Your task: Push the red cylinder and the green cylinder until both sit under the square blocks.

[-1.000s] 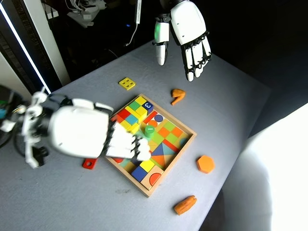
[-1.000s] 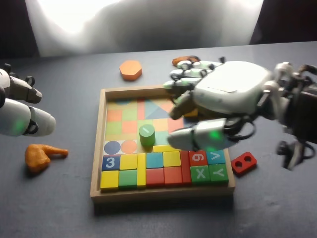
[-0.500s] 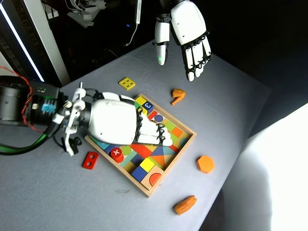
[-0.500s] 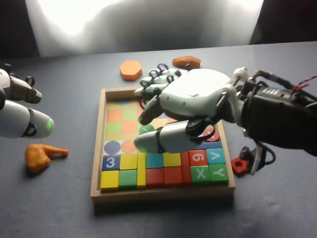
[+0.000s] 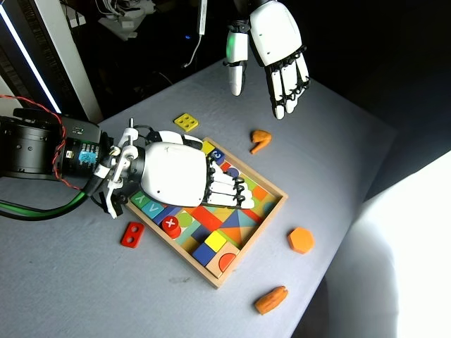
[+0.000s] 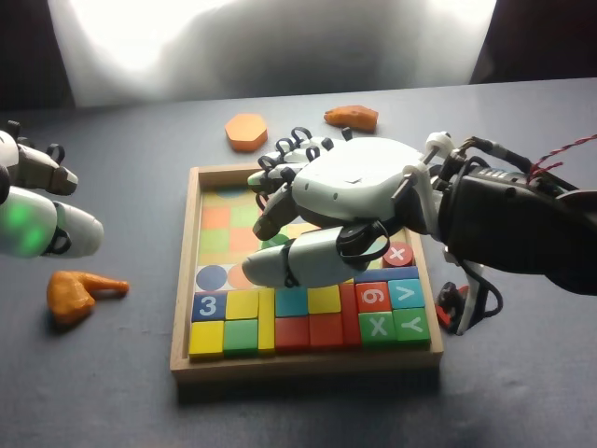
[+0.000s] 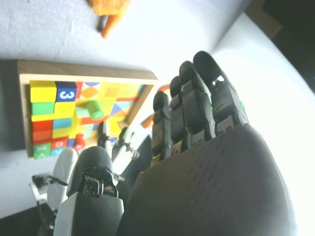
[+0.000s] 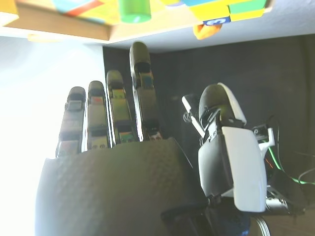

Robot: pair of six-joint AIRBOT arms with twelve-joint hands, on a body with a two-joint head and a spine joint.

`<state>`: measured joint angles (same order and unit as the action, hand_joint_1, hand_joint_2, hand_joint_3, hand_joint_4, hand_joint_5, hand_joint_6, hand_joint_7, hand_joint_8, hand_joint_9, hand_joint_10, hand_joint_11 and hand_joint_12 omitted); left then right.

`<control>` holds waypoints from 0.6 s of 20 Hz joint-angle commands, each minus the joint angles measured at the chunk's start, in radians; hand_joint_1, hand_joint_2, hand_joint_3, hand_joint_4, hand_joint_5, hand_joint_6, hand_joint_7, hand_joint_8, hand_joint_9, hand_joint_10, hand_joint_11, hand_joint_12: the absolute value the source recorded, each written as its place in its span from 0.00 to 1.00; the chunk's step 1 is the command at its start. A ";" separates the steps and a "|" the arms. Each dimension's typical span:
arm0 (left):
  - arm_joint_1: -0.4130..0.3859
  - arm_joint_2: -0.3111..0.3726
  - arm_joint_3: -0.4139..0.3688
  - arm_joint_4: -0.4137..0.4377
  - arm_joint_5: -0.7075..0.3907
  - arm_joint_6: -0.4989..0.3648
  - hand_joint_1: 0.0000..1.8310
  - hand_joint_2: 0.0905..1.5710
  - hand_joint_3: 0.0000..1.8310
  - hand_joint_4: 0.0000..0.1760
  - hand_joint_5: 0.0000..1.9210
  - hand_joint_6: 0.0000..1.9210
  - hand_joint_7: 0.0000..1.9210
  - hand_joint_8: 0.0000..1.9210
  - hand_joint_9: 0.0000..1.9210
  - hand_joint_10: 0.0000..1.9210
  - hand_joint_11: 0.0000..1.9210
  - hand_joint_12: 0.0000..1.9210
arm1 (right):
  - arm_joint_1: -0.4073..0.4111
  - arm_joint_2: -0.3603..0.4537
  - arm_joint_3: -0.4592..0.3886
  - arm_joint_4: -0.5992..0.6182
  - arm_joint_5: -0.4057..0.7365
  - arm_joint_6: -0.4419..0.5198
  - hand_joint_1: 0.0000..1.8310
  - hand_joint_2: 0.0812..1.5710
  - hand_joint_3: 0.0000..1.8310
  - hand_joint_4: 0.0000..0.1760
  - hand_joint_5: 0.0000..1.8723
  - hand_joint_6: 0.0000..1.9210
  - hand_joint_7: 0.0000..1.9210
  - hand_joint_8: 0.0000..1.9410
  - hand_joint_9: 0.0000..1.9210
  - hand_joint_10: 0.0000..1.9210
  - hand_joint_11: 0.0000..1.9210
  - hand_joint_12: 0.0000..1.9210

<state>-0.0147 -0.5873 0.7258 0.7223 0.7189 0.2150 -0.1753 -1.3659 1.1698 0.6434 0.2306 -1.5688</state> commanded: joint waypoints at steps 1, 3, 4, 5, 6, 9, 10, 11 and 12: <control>-0.007 0.013 0.001 0.050 -0.040 0.003 0.04 0.81 0.00 0.27 0.12 0.00 0.12 0.00 0.15 0.00 0.00 0.48 | 0.000 0.009 0.002 -0.009 0.095 0.003 0.00 0.76 0.00 0.00 0.36 0.02 0.10 0.00 0.02 0.01 0.00 0.00; -0.007 0.013 0.001 0.050 -0.040 0.003 0.02 0.81 0.00 0.27 0.12 0.00 0.12 0.00 0.15 0.00 0.00 0.49 | 0.001 0.007 0.004 -0.009 0.095 0.003 0.00 0.76 0.00 0.00 0.36 0.02 0.09 0.00 0.03 0.01 0.00 0.00; -0.007 0.013 0.001 0.050 -0.040 0.003 0.02 0.81 0.00 0.27 0.12 0.00 0.12 0.00 0.15 0.00 0.00 0.49 | 0.001 0.007 0.005 -0.009 0.096 0.003 0.00 0.76 0.00 0.00 0.36 0.02 0.09 0.00 0.03 0.01 0.00 0.00; -0.007 0.013 0.001 0.050 -0.040 0.003 0.02 0.81 0.00 0.27 0.12 0.00 0.12 0.00 0.14 0.00 0.00 0.47 | 0.001 0.006 0.007 -0.009 0.096 0.007 0.00 0.76 0.00 0.00 0.36 0.02 0.11 0.01 0.02 0.01 0.00 0.00; -0.007 0.013 0.001 0.050 -0.040 0.003 0.01 0.81 0.00 0.28 0.12 0.00 0.12 0.00 0.14 0.00 0.00 0.47 | 0.000 0.005 0.009 -0.009 0.096 0.010 0.00 0.76 0.00 0.00 0.37 0.02 0.11 0.01 0.02 0.01 0.00 0.00; -0.007 0.013 0.001 0.050 -0.040 0.003 0.02 0.80 0.00 0.26 0.11 0.00 0.10 0.00 0.13 0.00 0.00 0.44 | -0.008 -0.001 0.018 -0.009 0.093 0.020 0.00 0.76 0.00 0.00 0.37 0.02 0.11 0.01 0.02 0.00 0.00 0.00; -0.007 0.013 0.001 0.050 -0.040 0.003 0.03 0.81 0.00 0.19 0.11 0.00 0.10 0.00 0.13 0.00 0.00 0.44 | -0.011 -0.003 0.020 -0.009 0.091 0.022 0.00 0.76 0.00 0.00 0.38 0.02 0.11 0.01 0.02 0.00 0.00 0.00; -0.007 0.013 0.001 0.050 -0.040 0.003 0.02 0.80 0.00 0.22 0.11 0.00 0.11 0.00 0.14 0.00 0.00 0.46 | -0.015 -0.006 0.023 -0.009 0.089 0.023 0.00 0.76 0.00 0.00 0.38 0.02 0.12 0.01 0.02 0.00 0.00 0.00; -0.007 0.013 0.001 0.050 -0.040 0.003 0.03 0.80 0.00 0.23 0.12 0.00 0.12 0.00 0.14 0.00 0.00 0.48 | -0.018 -0.007 0.023 -0.009 0.089 0.024 0.00 0.76 0.00 0.00 0.38 0.03 0.12 0.01 0.02 0.00 0.00 0.00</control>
<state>-0.0147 -0.5873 0.7258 0.7219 0.7185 0.2150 -0.1986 -1.3800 1.1912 0.6445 0.2329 -1.5501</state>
